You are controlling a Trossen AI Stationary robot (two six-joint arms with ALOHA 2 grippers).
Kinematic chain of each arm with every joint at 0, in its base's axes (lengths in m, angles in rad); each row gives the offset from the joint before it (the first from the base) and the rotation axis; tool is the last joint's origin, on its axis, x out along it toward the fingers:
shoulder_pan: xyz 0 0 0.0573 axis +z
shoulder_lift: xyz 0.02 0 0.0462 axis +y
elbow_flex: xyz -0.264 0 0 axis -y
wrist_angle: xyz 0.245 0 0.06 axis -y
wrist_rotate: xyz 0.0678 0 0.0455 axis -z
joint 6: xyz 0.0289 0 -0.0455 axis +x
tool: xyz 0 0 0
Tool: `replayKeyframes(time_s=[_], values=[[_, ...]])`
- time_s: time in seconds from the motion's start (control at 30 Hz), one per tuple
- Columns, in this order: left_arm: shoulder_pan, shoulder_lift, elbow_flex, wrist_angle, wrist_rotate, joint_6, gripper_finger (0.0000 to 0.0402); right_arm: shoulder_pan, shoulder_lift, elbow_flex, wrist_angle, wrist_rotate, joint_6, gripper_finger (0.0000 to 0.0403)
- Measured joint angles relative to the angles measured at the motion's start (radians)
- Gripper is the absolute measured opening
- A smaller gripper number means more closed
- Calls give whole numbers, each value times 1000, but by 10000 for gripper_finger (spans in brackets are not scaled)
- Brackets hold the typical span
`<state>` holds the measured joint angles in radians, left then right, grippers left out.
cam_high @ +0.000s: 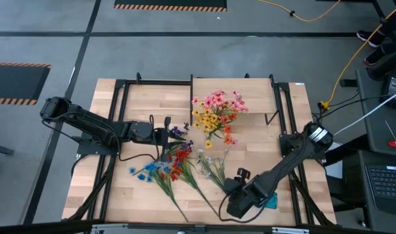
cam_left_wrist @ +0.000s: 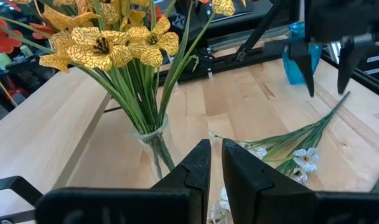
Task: Pick and place flowers into a vace then onto a shelf
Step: Put the white flowers into the transparent vase
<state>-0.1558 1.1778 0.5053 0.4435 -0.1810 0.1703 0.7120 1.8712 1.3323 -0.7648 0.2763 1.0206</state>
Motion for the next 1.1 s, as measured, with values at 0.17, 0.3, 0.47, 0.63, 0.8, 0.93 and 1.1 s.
replayKeyframes(time_s=[0.17,0.3,0.47,0.63,0.8,0.93,1.1], values=[[0,0,0,0,0,-5,33,-17,59,0,31,-46,24,184],[0,0,0,-2,0,-4,33,-22,91,0,34,-53,74,184],[0,0,0,-5,0,-3,33,-22,119,0,79,-53,104,184],[0,0,0,-7,0,-1,33,-22,140,0,121,-52,101,184],[0,0,0,-19,0,0,33,-23,159,2,104,-43,106,182],[0,0,0,-46,0,0,33,-34,161,4,56,-37,158,170],[0,0,0,-60,0,-3,33,-45,161,3,41,-39,152,155]])
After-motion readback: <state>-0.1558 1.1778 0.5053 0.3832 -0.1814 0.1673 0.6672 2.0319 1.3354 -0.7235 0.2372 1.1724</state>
